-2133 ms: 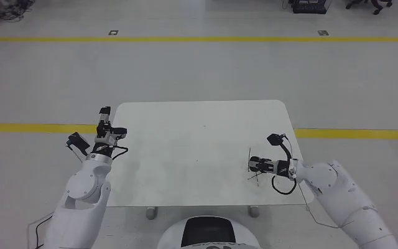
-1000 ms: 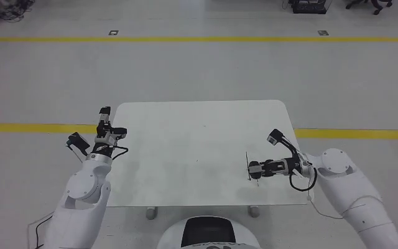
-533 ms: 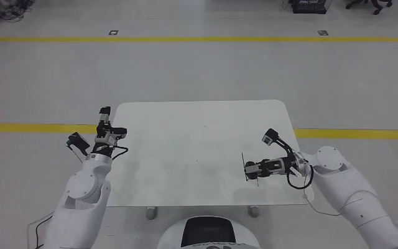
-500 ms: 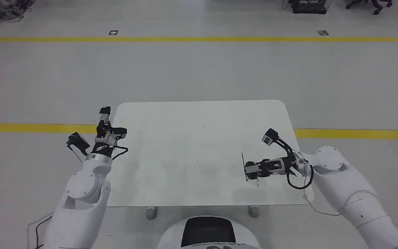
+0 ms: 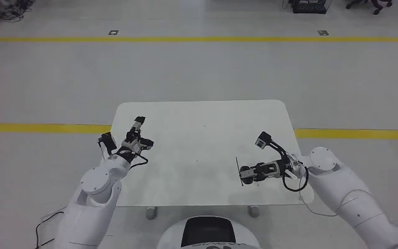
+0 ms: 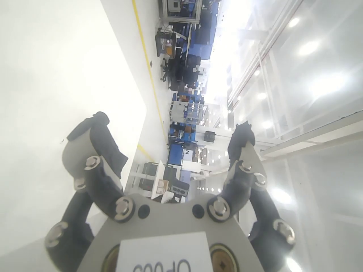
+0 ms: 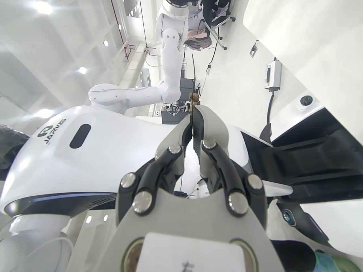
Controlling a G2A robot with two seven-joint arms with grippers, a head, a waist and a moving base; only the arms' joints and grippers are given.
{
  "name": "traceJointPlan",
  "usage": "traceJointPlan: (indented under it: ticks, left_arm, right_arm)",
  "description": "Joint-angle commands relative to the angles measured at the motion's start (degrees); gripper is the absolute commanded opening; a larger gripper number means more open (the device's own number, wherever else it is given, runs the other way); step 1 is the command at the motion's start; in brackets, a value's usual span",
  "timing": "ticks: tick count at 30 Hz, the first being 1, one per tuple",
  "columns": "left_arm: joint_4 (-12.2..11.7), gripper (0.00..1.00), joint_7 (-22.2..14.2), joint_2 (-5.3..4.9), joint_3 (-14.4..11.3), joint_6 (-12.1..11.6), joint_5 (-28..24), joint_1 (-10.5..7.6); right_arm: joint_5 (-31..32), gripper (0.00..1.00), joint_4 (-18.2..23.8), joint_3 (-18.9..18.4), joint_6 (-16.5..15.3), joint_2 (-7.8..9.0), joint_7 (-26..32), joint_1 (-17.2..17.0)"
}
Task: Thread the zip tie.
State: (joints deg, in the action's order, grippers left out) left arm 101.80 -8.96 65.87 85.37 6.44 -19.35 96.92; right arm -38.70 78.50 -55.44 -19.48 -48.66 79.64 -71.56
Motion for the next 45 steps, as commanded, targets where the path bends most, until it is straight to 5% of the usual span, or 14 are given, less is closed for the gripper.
traceJointPlan:
  ticks: [1,7,14,34,45]
  left_arm:
    - [0.2,1.0,2.7,0.05,-0.2,-1.3,2.7,0.17]
    - [-0.3,1.0,2.6,0.07,-0.4,-1.4,3.1,0.06]
    - [1.8,1.0,-6.1,0.11,-4.6,-0.8,2.4,-0.04]
    - [4.1,1.0,-5.1,1.45,-17.4,8.0,5.6,-7.81]
    - [4.1,1.0,-5.1,1.45,-17.4,8.0,5.6,-7.81]
  right_arm:
    - [0.1,0.0,-1.0,0.8,0.0,0.05,0.0,1.0]
    - [0.2,0.0,-1.4,0.7,0.0,0.06,0.0,1.2]
    - [-1.3,0.0,0.0,1.4,0.0,-0.12,0.0,0.8]
    - [-8.7,0.0,-1.1,9.1,0.0,2.42,0.0,6.1]
    - [-8.7,0.0,-1.1,9.1,0.0,2.42,0.0,6.1]
